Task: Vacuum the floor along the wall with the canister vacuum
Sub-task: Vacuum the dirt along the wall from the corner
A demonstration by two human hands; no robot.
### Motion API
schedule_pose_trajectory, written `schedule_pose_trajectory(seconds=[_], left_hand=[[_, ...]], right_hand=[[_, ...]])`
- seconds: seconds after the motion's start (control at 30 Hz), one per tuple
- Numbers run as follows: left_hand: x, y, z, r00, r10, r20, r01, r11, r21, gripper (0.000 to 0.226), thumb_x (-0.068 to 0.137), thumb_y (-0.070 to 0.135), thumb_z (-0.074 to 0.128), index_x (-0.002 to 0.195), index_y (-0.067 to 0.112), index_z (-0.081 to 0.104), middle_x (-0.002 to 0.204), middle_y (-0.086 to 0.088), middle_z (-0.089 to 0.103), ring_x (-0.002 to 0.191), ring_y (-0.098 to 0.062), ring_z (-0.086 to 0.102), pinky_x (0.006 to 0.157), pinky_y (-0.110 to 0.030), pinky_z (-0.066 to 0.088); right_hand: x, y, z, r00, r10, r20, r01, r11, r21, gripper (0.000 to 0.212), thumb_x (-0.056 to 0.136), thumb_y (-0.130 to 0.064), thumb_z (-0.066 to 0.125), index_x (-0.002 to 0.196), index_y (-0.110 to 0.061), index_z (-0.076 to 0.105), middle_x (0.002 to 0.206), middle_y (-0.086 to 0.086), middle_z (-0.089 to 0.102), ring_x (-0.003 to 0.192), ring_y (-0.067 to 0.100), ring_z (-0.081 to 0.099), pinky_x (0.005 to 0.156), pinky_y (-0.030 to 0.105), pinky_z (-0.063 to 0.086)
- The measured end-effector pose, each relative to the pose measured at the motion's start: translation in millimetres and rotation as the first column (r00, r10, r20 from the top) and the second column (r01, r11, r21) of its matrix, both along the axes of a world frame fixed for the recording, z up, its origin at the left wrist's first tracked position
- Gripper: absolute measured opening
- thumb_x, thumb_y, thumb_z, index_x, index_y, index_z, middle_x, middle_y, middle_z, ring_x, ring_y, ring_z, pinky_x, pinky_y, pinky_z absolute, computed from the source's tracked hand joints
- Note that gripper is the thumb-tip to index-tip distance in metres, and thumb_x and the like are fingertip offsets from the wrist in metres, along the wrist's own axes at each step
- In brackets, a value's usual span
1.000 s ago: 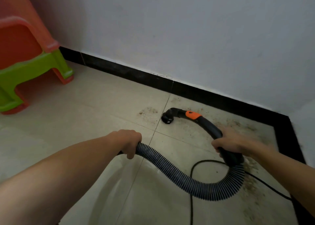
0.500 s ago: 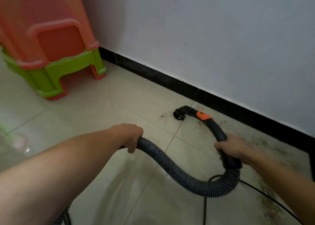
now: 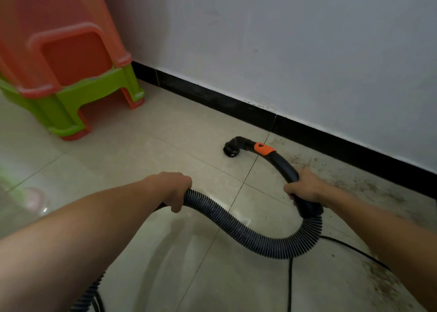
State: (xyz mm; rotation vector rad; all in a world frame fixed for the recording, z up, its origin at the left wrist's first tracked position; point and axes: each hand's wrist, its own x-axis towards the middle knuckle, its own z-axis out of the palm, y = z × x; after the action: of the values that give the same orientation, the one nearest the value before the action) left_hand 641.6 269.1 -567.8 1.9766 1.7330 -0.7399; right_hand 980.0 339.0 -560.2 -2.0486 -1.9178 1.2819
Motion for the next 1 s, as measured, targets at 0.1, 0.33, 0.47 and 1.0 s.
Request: schedule_pose_trajectory(seconds=[0.1,0.33,0.47,1.0], left_hand=[[12,-2,-3,0.999,-0.001,0.046,0.004,0.999,-0.054,0.035,0.065,0.022,0.078,0.084,0.027,0.049,0.079,0.004,0.054,0.071,-0.015,0.058,0.058,-0.029,0.045],[60,0,-6,0.982,-0.076,0.171,0.092,0.992,-0.084,0.036,0.064,0.026,0.079,0.082,0.028,0.048,0.084,0.003,0.057,0.079,-0.018,0.06,0.07,-0.035,0.053],[71,-9,-17,0.983,-0.127,0.132,0.146,0.979,-0.145,0.036,0.066,0.027,0.08,0.086,0.026,0.049,0.082,0.004,0.055,0.079,-0.018,0.06,0.07,-0.035,0.052],[42,-26,14,0.998,-0.057,0.018,0.059,0.992,-0.115,0.04,0.063,0.031,0.08,0.091,0.023,0.052,0.081,0.003,0.055,0.078,-0.019,0.059,0.064,-0.033,0.049]], right_hand=[[20,-8,1,0.999,0.018,-0.029,-0.021,0.995,-0.099,0.028,0.08,-0.003,0.067,0.103,-0.01,0.054,0.071,0.015,0.067,0.054,0.021,0.066,0.051,0.03,0.055],[64,-30,8,0.994,0.06,0.091,-0.052,0.995,-0.082,0.025,0.078,-0.005,0.069,0.097,-0.013,0.056,0.065,0.012,0.069,0.053,0.025,0.068,0.051,0.032,0.055],[78,-41,20,0.988,-0.026,0.15,0.032,0.999,-0.038,0.022,0.082,-0.006,0.07,0.098,-0.009,0.055,0.071,0.015,0.07,0.052,0.022,0.067,0.049,0.03,0.055],[52,-41,28,0.963,0.027,0.268,-0.043,0.998,0.055,0.022,0.075,-0.012,0.073,0.093,-0.013,0.06,0.065,0.006,0.071,0.057,0.021,0.069,0.051,0.03,0.055]])
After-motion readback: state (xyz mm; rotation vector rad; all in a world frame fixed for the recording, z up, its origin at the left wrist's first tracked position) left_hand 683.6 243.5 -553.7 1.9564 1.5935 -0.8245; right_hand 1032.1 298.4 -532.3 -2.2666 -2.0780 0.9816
